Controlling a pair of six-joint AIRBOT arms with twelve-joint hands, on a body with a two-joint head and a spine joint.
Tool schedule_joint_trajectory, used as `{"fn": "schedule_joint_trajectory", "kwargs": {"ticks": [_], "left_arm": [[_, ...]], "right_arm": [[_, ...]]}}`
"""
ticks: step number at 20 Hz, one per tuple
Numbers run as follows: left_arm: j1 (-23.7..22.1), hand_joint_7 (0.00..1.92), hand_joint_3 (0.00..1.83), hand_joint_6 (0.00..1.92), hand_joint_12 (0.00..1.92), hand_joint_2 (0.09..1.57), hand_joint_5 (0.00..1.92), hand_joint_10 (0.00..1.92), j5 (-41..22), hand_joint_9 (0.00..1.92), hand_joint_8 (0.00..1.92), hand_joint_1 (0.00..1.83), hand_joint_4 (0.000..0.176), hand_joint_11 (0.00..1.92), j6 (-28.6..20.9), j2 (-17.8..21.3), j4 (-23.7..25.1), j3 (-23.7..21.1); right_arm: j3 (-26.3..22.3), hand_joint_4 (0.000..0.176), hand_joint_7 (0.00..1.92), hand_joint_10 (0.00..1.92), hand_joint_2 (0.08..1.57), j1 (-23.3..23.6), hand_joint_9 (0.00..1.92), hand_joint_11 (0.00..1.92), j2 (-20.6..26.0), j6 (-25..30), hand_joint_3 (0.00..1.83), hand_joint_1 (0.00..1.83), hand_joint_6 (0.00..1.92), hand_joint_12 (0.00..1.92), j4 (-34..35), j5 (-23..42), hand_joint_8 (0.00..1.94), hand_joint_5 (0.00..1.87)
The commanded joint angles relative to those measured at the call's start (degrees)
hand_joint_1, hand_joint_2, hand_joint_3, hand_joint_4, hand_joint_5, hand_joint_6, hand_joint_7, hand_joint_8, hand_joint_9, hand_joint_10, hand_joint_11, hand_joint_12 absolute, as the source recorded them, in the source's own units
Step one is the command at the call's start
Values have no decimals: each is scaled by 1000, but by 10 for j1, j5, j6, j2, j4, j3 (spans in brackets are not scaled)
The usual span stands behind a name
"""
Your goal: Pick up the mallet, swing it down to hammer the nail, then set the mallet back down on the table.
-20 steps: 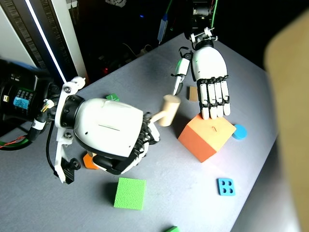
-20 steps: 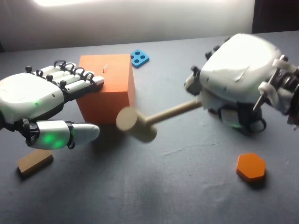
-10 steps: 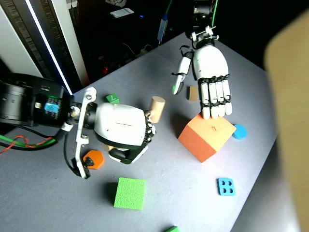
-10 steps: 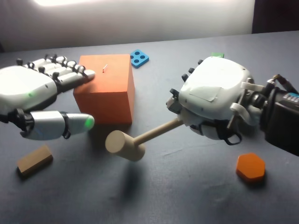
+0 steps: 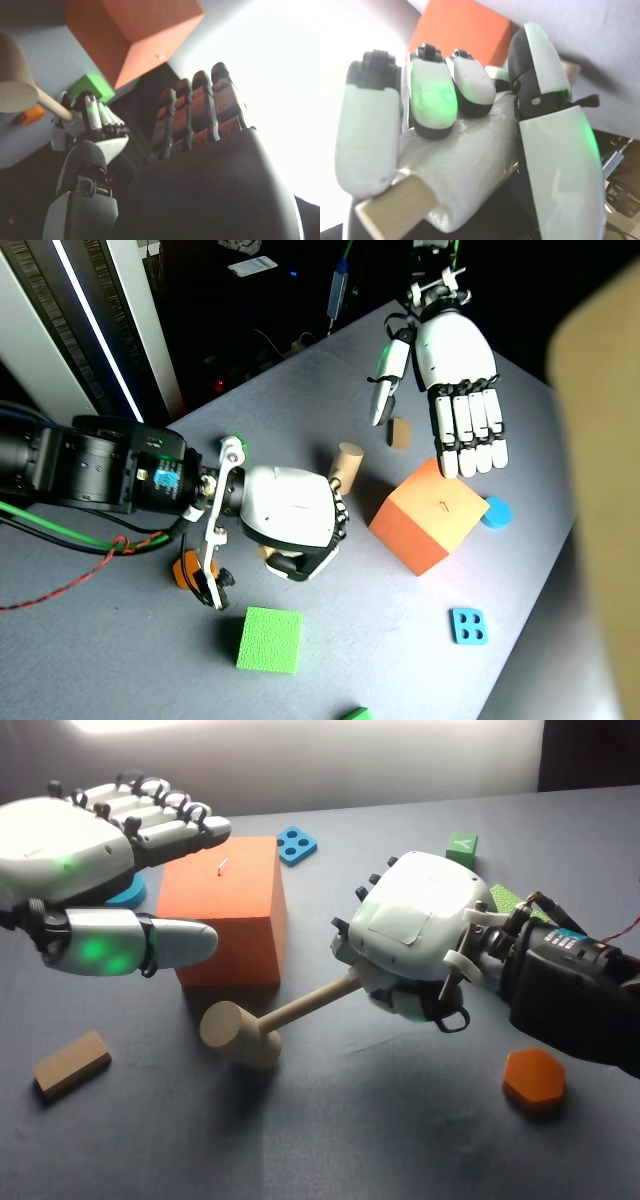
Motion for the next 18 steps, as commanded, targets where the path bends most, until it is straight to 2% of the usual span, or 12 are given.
{"fn": "schedule_joint_trajectory", "kwargs": {"ticks": [1, 3, 4, 5, 7, 9, 10, 11, 13, 15, 17, 18], "left_arm": [[-12, 84, 0, 8, 25, 1258, 99, 6, -57, 50, 5, 0, 0, 17, -14, 11, 7, -2], [-24, 98, 3, 13, 21, 1266, 116, 7, -56, 47, 10, 0, 0, 11, -29, 25, 32, -11], [-30, 92, 1, 10, 21, 1263, 112, 5, -56, 42, 7, 0, 0, 10, -38, 34, 49, -17], [-33, 71, 1, 2, 4, 1264, 86, 1, -56, 29, 2, 0, 0, 1, -46, 39, 60, -20], [-38, 67, 0, 1, 0, 1255, 81, 1, -56, 27, 1, 0, 0, 0, -61, 51, 83, -29], [-39, 69, 0, 0, 0, 1256, 73, 3, -56, 32, 2, 0, 0, 0, -74, 55, 99, -33], [-40, 66, 0, 2, 0, 1257, 78, 1, -56, 29, 1, 0, 0, 1, -84, 56, 109, -35], [-41, 66, 0, 2, 0, 1257, 78, 1, -56, 29, 1, 0, 0, 1, -94, 56, 118, -35], [-41, 65, 0, 0, 0, 1253, 71, 2, -56, 31, 1, 0, 0, 0, -116, 56, 137, -36], [-41, 76, 0, 3, 0, 1253, 77, 4, -61, 35, 6, 0, 0, 0, -120, 56, 140, -37], [-40, 79, 0, 5, 0, 1257, 85, 3, -65, 36, 5, 0, 0, 0, -120, 56, 141, -38], [-40, 80, 0, 4, 0, 1258, 84, 3, -66, 36, 5, 0, 0, 0, -120, 56, 141, -38]], "right_arm": [[3, 176, 1384, 1921, 1501, -3, 1467, 1654, -6, -18, 0, 180, 1921, 1921, -21, 41, 1941, 1258], [8, 174, 1181, 1921, 1393, -7, 1229, 1378, -11, -25, 0, 226, 1921, 1921, -22, 44, 1941, 1090], [10, 8, 1072, 1921, 1330, -9, 1103, 1239, -14, -30, 0, 216, 1921, 1921, -22, 46, 1941, 986], [11, 0, 1018, 1921, 1298, -10, 1038, 1149, -15, -33, 0, 212, 1921, 1921, -22, 47, 1941, 943], [11, 0, 863, 1921, 1260, -11, 857, 867, -18, -37, 0, 234, 1908, 1921, -26, 50, 1941, 799], [11, 0, 791, 1704, 1242, -11, 740, 694, -19, -41, 0, 238, 1717, 1788, -27, 55, 1675, 709], [11, 0, 816, 1419, 1224, -10, 774, 692, -20, -43, 0, 253, 1525, 1553, -28, 57, 1415, 708], [11, 0, 816, 1419, 1224, -9, 774, 692, -20, -43, 0, 253, 1525, 1553, -28, 57, 1415, 708], [11, 0, 835, 1067, 1214, -9, 760, 597, -20, -44, 0, 272, 1019, 1327, -28, 59, 1027, 736], [11, 0, 917, 727, 1219, -8, 796, 491, -19, -46, 0, 193, 552, 1199, -28, 59, 566, 816], [11, 0, 989, 389, 1209, -6, 853, 424, -18, -46, 1, 160, 227, 1106, -28, 62, 192, 865], [11, 0, 1003, 272, 1204, -4, 874, 406, -16, -46, 1, 155, 130, 1090, -28, 62, 91, 879]]}}
